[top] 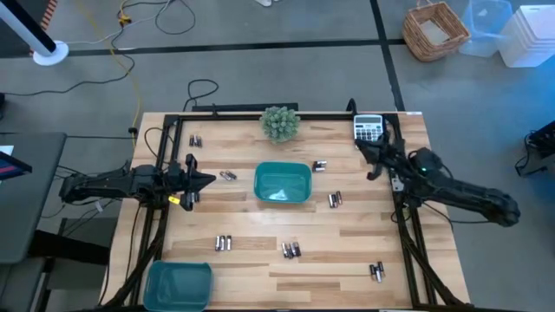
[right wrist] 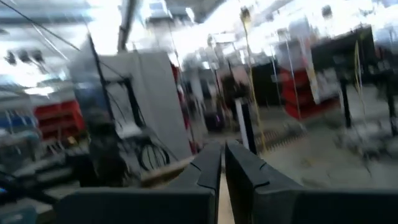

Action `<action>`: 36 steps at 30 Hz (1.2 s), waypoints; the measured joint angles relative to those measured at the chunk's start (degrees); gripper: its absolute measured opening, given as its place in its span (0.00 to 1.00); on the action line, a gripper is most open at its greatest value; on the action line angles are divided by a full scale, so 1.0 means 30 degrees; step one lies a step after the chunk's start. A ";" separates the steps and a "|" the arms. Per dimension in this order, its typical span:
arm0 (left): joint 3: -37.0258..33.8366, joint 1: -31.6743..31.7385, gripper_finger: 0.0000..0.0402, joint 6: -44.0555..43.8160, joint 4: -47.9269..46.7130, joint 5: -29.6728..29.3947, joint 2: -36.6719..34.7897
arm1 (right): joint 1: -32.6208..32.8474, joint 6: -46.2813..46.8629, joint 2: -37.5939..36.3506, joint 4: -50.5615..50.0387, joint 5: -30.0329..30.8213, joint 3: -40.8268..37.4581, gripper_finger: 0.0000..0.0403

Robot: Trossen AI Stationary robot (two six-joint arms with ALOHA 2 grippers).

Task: Sort batteries
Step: Put the black battery into the green bin

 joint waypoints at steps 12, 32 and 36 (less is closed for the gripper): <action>0.0000 0.0000 0.01 -0.0506 0.0253 -0.0220 0.1074 | 0.0236 -0.0976 0.5442 0.0340 -0.0163 0.0480 0.11; 0.0278 -0.0007 0.28 0.0957 0.2099 -0.3440 0.7125 | 0.5987 -0.4186 1.1339 -0.7554 0.1336 0.7243 0.35; 0.0832 0.0064 0.28 0.2090 0.2561 -0.3427 0.7697 | 0.6117 -0.3242 1.1633 -1.0313 0.2132 0.7678 0.38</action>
